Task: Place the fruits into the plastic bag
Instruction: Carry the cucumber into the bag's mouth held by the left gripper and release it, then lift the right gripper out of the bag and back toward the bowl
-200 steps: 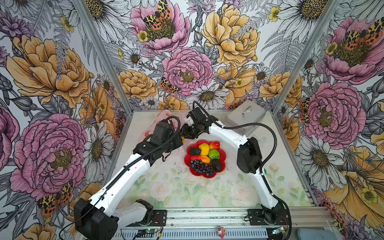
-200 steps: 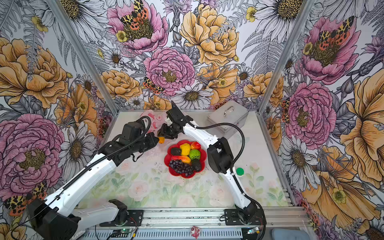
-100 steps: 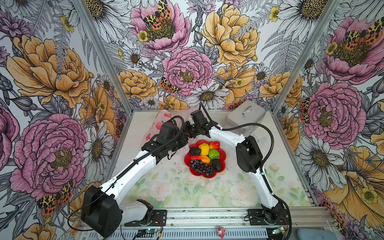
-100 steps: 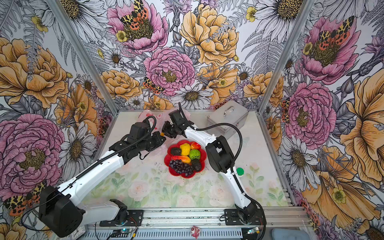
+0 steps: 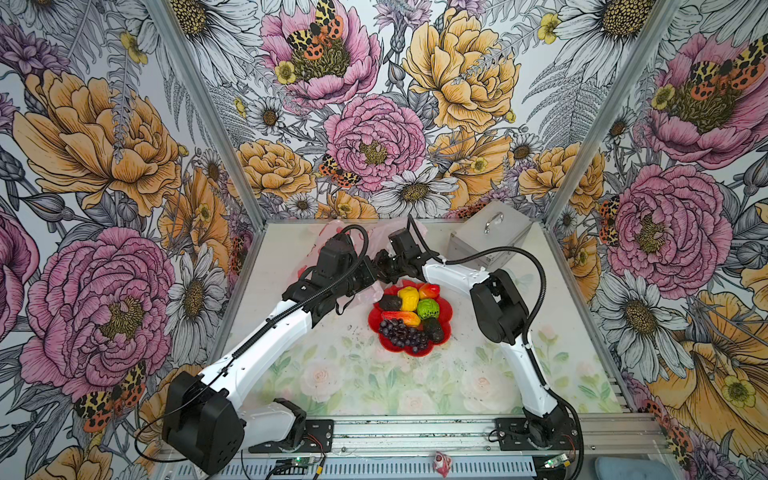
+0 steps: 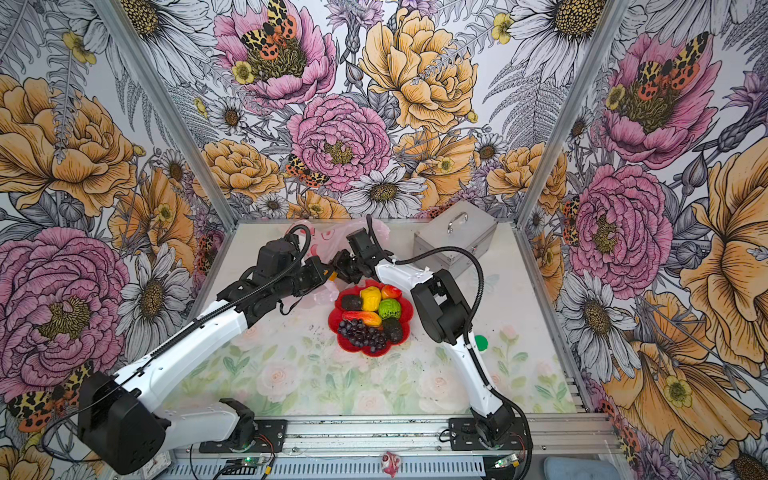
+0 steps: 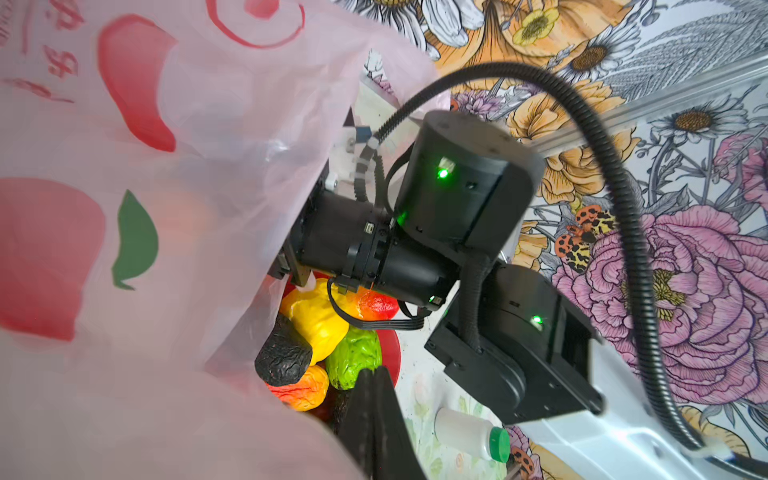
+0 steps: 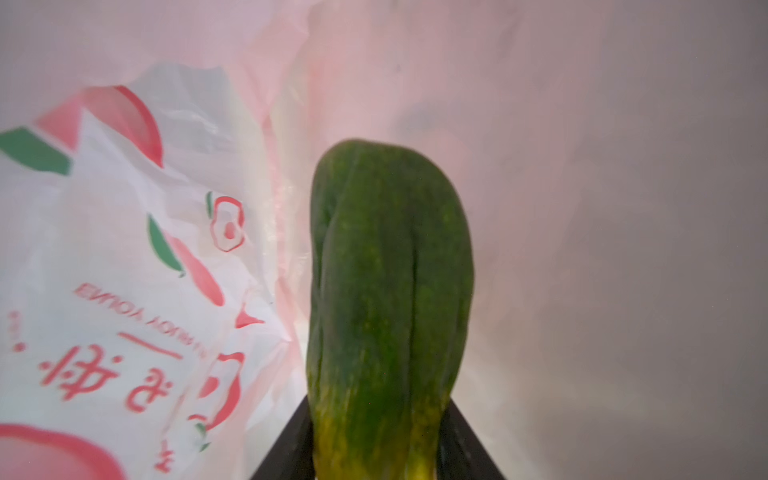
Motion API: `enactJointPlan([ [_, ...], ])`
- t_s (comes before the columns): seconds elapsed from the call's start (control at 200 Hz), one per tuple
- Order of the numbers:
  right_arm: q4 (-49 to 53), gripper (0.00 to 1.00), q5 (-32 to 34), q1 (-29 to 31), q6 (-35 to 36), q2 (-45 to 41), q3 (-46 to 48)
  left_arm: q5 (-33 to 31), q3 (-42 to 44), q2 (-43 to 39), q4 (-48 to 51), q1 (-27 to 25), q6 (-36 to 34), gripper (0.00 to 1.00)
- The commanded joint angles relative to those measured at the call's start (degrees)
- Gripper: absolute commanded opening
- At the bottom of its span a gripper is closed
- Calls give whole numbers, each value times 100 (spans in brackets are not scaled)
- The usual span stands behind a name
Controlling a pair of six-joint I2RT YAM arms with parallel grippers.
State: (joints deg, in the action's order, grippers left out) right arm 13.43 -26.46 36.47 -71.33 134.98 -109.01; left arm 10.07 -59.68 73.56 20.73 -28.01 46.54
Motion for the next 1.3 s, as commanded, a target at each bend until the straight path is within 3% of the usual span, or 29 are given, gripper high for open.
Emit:
enactJointPlan([
  [0.0, -185, 43, -155, 79, 40, 52, -554, 665, -105, 192, -271, -72, -132, 0],
  [0.195, -179, 46, -346, 123, -190, 570, -1172, 667, -32, 101, -284, -91, -176, 0],
  [0.4, -132, 56, -368, 110, -307, 1078, -1849, 770, 105, 12, -358, -9, -128, 0],
  [0.685, -114, 64, -710, 45, 26, 1525, -3108, 1047, 136, -60, -459, 228, -128, 0],
  [0.841, 313, 64, -575, -64, 545, 832, -2533, 959, 141, -327, -98, 485, -178, 0],
  [1.131, 961, 63, -82, -378, 1466, -1081, -79, 1036, 110, -774, 621, 871, -518, 0],
  [1.296, 1377, 63, 47, -452, 2041, -1807, 424, 1116, 322, -1013, 776, 1108, -576, 0],
])
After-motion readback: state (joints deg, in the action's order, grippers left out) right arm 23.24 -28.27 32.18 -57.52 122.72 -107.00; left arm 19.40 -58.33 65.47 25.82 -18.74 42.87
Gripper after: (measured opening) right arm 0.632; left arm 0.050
